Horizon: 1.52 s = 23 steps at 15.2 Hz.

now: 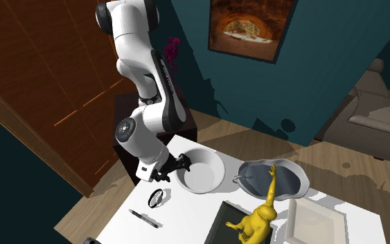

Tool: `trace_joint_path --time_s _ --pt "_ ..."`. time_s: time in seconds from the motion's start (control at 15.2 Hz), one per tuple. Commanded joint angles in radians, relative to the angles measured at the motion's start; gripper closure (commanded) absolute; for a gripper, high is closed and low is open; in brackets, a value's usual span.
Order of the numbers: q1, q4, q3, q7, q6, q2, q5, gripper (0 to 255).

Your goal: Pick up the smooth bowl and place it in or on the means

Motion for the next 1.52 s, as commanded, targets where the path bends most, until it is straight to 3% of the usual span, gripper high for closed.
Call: trace_joint_path --time_s 0.0,0.07,0.13,0.73,1.45 --pt "0.0 0.0 0.0 0.0 0.0 0.0 0.0 0" --pt "0.0 0.0 0.0 0.0 0.0 0.0 0.0 0" --pt "0.0 0.0 0.0 0.0 0.0 0.0 0.0 255" --pt "0.0 0.0 0.0 0.0 0.0 0.0 0.0 255" --pt "0.004 0.026 -0.015 0.067 -0.108 -0.093 -0.05 255"
